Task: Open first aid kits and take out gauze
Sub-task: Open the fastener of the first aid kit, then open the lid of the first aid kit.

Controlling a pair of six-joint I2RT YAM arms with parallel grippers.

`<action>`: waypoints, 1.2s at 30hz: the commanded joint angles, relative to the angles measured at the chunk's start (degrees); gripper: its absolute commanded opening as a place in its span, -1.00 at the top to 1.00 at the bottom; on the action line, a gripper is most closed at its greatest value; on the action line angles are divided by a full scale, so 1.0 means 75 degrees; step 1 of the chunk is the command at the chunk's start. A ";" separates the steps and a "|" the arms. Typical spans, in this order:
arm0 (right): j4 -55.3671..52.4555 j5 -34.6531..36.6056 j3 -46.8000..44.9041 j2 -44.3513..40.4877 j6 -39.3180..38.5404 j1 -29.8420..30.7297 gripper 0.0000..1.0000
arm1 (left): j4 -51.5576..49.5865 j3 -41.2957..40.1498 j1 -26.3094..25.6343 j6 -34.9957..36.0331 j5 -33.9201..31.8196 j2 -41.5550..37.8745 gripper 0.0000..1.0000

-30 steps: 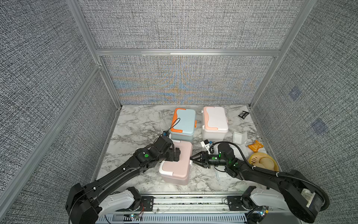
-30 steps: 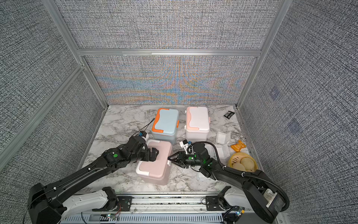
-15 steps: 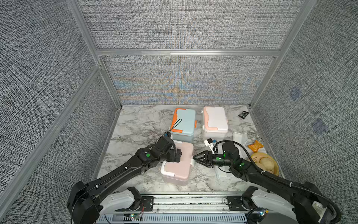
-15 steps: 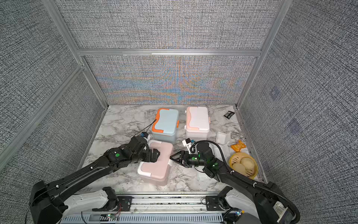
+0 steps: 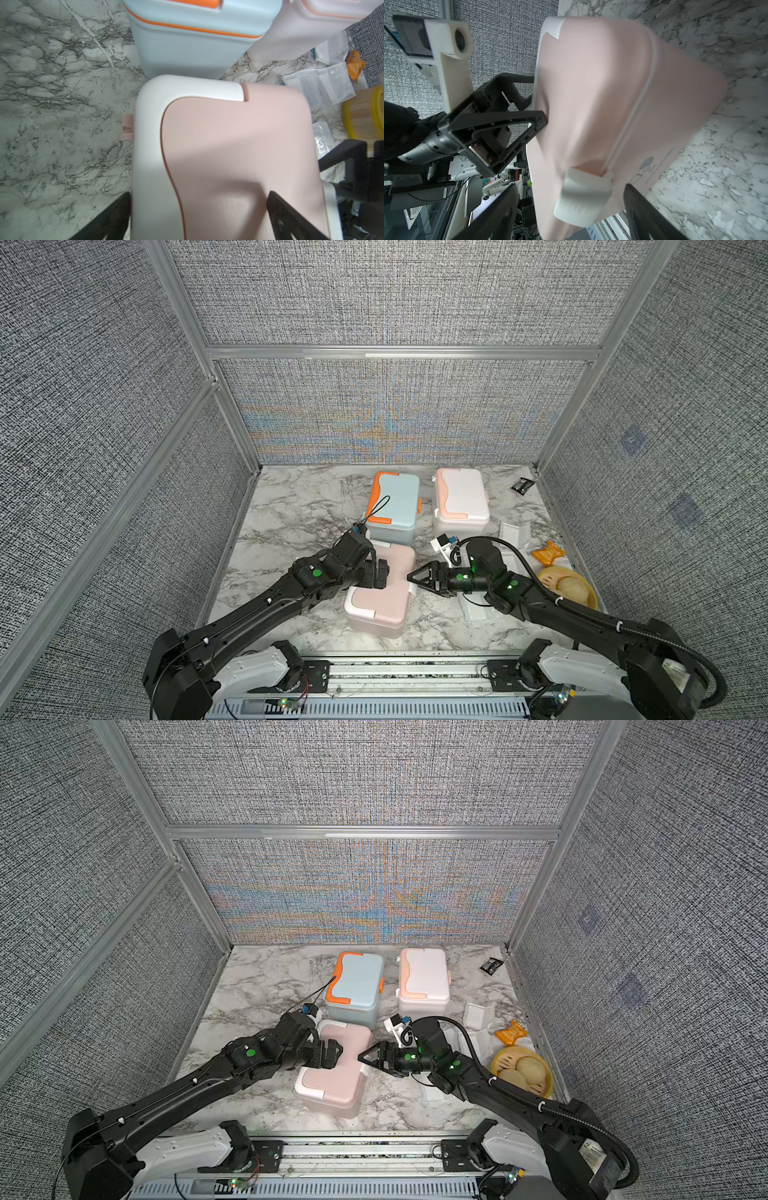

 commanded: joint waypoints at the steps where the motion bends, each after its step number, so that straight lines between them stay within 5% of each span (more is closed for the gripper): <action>1: -0.0589 0.0383 0.0089 0.0148 -0.0193 0.0085 -0.56 | -0.0929 -0.0049 -0.0012 0.0239 -0.0099 0.0095 -0.99; 16: -0.3169 0.2173 -0.0753 -0.1805 -0.0779 0.0144 -0.46 | -0.0951 -0.0031 -0.0006 0.0264 -0.0178 0.0185 -0.99; 27: -0.2630 0.1496 0.0074 -0.1880 -0.0850 0.0205 -0.19 | -0.0733 -0.0181 -0.0006 0.0135 0.0086 -0.0512 -1.00; 36: -0.1603 0.0946 0.0637 -0.1089 -0.0664 0.0581 -0.17 | 0.0067 -0.0848 0.0005 -0.0009 0.0273 -0.1623 -1.00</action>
